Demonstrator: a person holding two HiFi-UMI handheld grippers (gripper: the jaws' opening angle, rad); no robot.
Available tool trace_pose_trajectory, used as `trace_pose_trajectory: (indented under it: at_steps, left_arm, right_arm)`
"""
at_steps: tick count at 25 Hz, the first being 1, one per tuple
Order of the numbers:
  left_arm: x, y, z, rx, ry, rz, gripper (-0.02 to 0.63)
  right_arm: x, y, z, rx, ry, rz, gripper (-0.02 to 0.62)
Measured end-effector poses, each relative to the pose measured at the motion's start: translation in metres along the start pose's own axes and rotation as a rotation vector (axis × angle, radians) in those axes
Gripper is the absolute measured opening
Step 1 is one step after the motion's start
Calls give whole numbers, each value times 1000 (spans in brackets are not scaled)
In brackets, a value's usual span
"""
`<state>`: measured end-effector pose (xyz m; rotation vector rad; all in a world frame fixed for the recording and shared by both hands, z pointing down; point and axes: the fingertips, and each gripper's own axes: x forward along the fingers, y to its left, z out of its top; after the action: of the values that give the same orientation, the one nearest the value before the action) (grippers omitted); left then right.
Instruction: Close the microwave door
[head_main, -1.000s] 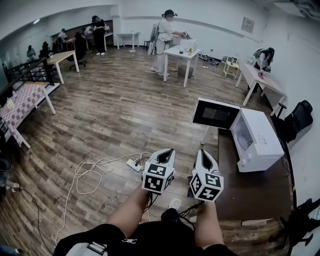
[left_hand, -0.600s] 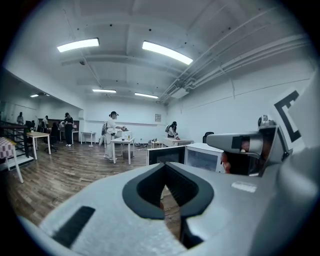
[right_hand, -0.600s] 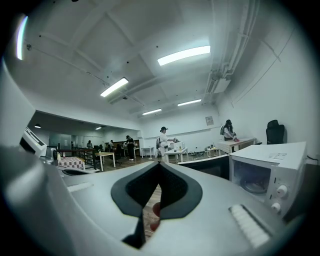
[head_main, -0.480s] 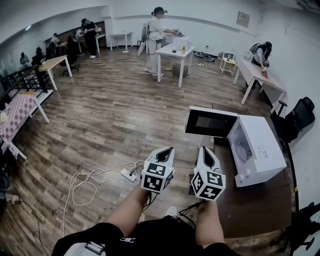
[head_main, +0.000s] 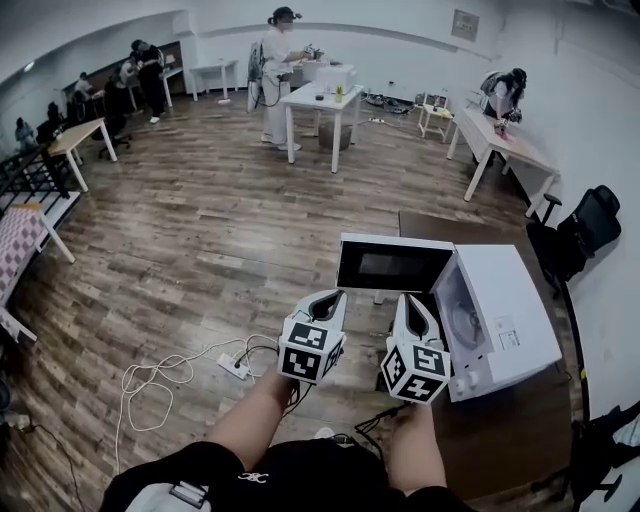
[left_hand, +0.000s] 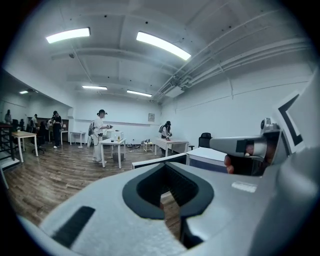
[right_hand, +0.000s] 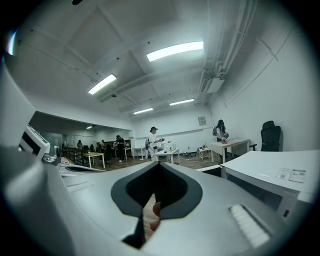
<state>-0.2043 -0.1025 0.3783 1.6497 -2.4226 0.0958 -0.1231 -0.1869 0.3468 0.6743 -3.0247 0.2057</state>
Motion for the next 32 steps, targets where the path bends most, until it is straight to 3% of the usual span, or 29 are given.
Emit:
trace_pose_trajectory:
  at_steps: [7, 13, 20, 26, 32]
  left_arm:
    - [61, 2, 11, 3, 18, -8, 9]
    - [84, 13, 13, -31, 32, -18, 9]
    - [112, 32, 10, 2, 45, -35, 9]
    - [142, 68, 16, 42, 47, -107, 9]
    - [172, 109, 8, 71, 84, -284, 9]
  right_arm:
    - [43, -46, 2, 13, 19, -2, 5]
    - [64, -57, -3, 14, 39, -1, 6]
    - [88, -70, -14, 67, 57, -12, 6]
    - [125, -65, -13, 71, 47, -57, 6]
    - [168, -57, -19, 64, 49, -119, 6]
